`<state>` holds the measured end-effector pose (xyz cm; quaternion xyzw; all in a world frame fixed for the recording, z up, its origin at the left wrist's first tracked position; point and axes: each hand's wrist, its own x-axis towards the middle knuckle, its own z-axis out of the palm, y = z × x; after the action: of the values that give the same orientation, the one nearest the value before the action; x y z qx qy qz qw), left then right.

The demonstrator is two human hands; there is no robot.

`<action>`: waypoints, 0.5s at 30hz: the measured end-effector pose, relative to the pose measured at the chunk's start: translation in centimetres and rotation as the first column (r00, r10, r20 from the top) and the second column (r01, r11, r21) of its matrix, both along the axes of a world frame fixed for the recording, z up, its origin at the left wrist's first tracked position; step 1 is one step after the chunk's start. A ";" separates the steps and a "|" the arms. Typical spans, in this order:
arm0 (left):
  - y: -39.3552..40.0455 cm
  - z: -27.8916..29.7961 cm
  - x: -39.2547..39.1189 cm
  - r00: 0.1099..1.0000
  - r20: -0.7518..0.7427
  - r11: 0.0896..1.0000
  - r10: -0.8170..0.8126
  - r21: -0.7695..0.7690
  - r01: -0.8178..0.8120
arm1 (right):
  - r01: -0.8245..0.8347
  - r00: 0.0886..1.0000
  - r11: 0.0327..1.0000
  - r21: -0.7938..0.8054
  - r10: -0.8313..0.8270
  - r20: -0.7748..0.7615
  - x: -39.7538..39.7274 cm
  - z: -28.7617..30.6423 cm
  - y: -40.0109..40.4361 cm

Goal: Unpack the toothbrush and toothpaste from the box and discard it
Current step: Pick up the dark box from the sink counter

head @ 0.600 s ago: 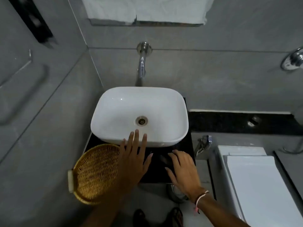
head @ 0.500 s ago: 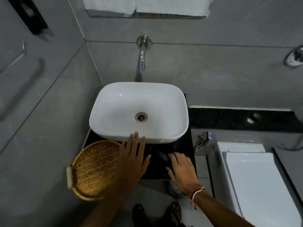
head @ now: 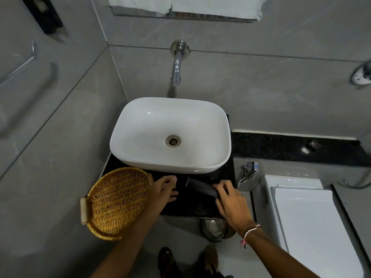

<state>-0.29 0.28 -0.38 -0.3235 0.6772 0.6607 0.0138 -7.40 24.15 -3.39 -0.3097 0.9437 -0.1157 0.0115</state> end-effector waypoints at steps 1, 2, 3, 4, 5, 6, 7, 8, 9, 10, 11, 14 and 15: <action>-0.1 0.3 -0.1 1.000 0.024 0.992 0.005 0.128 -0.008 | -0.016 0.999 0.999 -0.033 0.015 -0.039 -0.2 0.3 0.4; -0.1 0.6 -0.1 1.000 0.026 0.977 -0.006 0.215 0.000 | -0.034 0.996 0.998 -0.059 0.030 -0.080 -0.3 0.6 0.8; -0.1 0.8 0.0 1.000 0.007 0.961 -0.020 0.277 0.018 | -0.053 0.992 0.996 -0.073 0.044 -0.120 -0.5 1.1 1.1; 0.0 1.1 0.0 0.999 -0.023 0.946 -0.035 0.323 0.040 | -0.074 0.986 0.994 -0.080 0.061 -0.157 -0.6 1.5 1.3; 0.2 1.3 0.0 0.997 -0.058 0.931 -0.049 0.358 0.067 | -0.095 0.978 0.992 -0.085 0.078 -0.192 -0.8 1.8 1.4; 0.4 1.4 -0.1 0.994 -0.089 0.920 -0.058 0.383 0.088 | -0.115 0.970 0.989 -0.091 0.092 -0.225 -0.9 2.1 1.6; 0.6 1.6 -0.2 0.992 -0.111 0.910 -0.062 0.402 0.102 | -0.129 0.963 0.987 -0.097 0.101 -0.251 -1.1 2.4 1.7; 0.7 1.7 -0.3 0.990 -0.125 0.901 -0.063 0.420 0.110 | -0.136 0.956 0.986 -0.100 0.104 -0.273 -1.3 2.6 1.9; 0.8 1.7 -0.5 0.989 -0.135 0.891 -0.062 0.440 0.115 | -0.141 0.950 0.984 -0.105 0.105 -0.294 -1.6 2.8 2.0; 0.9 1.7 -0.6 0.988 -0.145 0.878 -0.059 0.462 0.120 | -0.147 0.945 0.983 -0.109 0.107 -0.310 -1.8 3.0 2.2; 1.0 1.7 -0.7 0.987 -0.154 0.866 -0.055 0.484 0.124 | -0.151 0.941 0.982 -0.113 0.108 -0.322 -2.1 3.2 2.3; 1.1 1.7 -0.8 0.986 -0.166 0.845 -0.036 0.521 0.118 | -0.163 0.924 0.980 -0.110 0.112 -0.365 -2.7 3.4 2.7; 1.1 1.7 -0.8 0.985 -0.167 0.844 -0.033 0.523 0.117 | -0.173 0.918 0.979 -0.110 0.119 -0.379 -2.8 3.4 2.8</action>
<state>-1.12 1.43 1.35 -0.2290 0.4795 0.8437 0.0768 -10.23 26.97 0.05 -0.3956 0.8925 -0.1206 -0.1801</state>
